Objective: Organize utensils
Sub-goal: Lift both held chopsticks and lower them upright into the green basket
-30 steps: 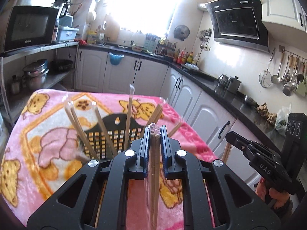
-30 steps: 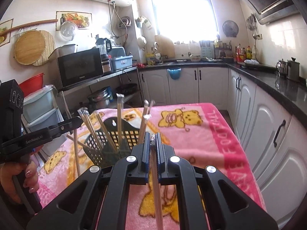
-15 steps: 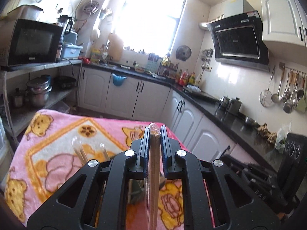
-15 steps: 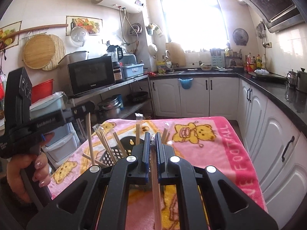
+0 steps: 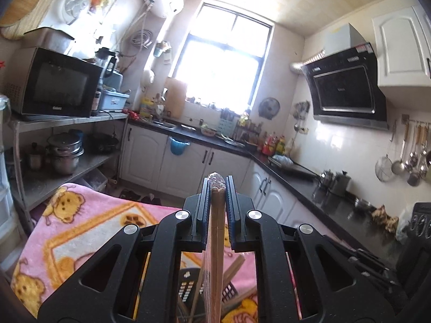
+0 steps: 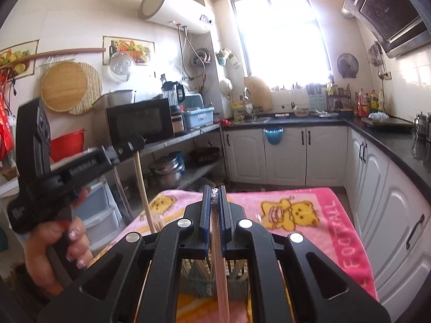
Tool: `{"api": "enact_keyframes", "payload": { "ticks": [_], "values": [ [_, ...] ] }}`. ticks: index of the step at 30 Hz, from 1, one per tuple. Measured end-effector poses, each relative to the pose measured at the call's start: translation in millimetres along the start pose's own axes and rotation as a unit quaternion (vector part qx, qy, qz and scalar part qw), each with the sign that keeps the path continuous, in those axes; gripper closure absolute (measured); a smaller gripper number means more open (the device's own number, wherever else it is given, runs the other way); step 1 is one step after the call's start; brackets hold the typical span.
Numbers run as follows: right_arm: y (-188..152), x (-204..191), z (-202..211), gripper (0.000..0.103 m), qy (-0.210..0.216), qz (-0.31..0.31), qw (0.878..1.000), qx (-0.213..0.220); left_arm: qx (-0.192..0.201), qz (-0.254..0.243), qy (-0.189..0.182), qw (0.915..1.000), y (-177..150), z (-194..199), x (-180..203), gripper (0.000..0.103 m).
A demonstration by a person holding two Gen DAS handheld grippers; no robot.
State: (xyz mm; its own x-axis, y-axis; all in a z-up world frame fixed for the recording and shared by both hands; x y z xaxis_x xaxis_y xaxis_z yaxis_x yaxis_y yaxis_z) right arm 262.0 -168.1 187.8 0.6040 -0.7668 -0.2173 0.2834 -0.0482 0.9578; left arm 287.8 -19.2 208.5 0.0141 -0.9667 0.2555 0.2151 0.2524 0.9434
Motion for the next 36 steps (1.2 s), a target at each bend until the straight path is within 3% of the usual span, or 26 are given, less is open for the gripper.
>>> {"api": "enact_keyframes", "payload": {
  "ticks": [19,28,36],
  "values": [
    [38,37,-30,0.097,0.007,-0.014,0.999,0.046,0.05,0.001,0.063,0.9968,-7,-38,-5,0.096],
    [29,44,-44,0.097,-0.003,0.015,0.998,0.06,0.05,-0.002,0.078,0.9957,-25,-55,-1,0.096],
    [9,56,-60,0.097,-0.016,0.022,0.999,0.047,0.063,-0.003,0.082,0.9947,-38,-64,-4,0.096]
  ]
}}
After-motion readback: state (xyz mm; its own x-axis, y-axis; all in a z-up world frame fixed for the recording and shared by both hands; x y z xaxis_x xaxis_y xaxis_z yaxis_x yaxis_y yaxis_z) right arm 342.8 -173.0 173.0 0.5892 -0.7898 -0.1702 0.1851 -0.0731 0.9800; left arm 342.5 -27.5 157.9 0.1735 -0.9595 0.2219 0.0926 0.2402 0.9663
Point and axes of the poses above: each gripper's, at about its wrist camera, not at the fingertips, and z roughly against the way its jaws point, x to its right, y to its top, the point moved 6 cm from there along -z, roughly the way its jaws point, and after that the axes turned 15 degrees about y, right-handed, at the moved point
